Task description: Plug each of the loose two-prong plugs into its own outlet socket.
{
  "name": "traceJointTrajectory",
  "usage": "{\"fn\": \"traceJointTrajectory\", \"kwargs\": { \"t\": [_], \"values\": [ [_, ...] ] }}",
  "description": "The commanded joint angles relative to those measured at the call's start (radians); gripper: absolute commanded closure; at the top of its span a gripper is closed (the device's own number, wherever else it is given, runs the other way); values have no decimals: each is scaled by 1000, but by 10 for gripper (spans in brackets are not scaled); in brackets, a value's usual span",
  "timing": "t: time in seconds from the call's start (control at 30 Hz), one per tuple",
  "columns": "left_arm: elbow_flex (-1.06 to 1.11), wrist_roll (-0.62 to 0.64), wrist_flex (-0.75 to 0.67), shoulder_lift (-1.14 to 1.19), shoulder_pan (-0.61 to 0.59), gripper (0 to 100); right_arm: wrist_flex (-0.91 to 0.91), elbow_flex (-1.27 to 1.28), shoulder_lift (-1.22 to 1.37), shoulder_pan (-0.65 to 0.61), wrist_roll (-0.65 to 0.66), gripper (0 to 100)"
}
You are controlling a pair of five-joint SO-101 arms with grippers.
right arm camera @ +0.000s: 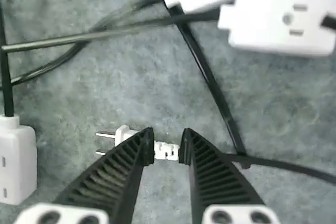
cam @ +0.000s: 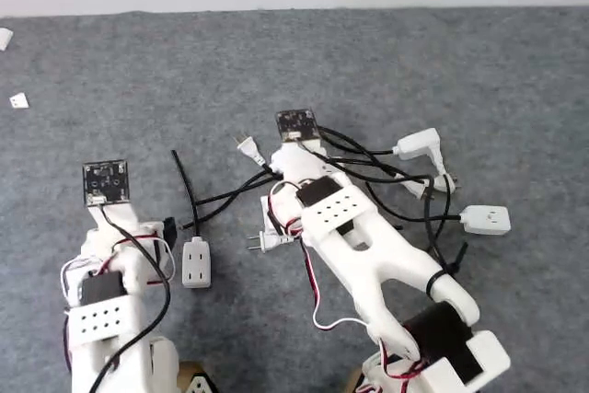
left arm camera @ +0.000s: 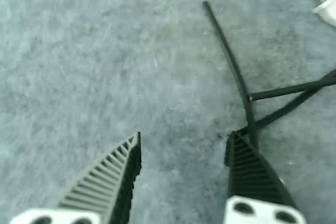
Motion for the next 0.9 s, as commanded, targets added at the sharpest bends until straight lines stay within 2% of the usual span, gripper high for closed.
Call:
{"fn": "traceJointTrajectory", "kwargs": {
  "t": [0.0, 0.1, 0.23, 0.37, 0.47, 0.87],
  "values": [
    [-10, -26, 29, -57, 17, 757, -12, -6, -24, -7, -87, 893],
    [-10, -26, 31, -55, 17, 757, -12, -6, -22, -10, -161, 893],
    [-10, -26, 31, -55, 17, 757, -12, -8, -21, -4, -327, 889],
    [-10, -26, 31, -55, 17, 757, -12, -5, 18, 15, -405, 810],
    [-10, -26, 29, -55, 17, 757, 2, -40, 91, 16, -420, 786],
    [-10, -26, 29, -55, 17, 757, 285, -370, 409, 1, -425, 786]
  ]
}}
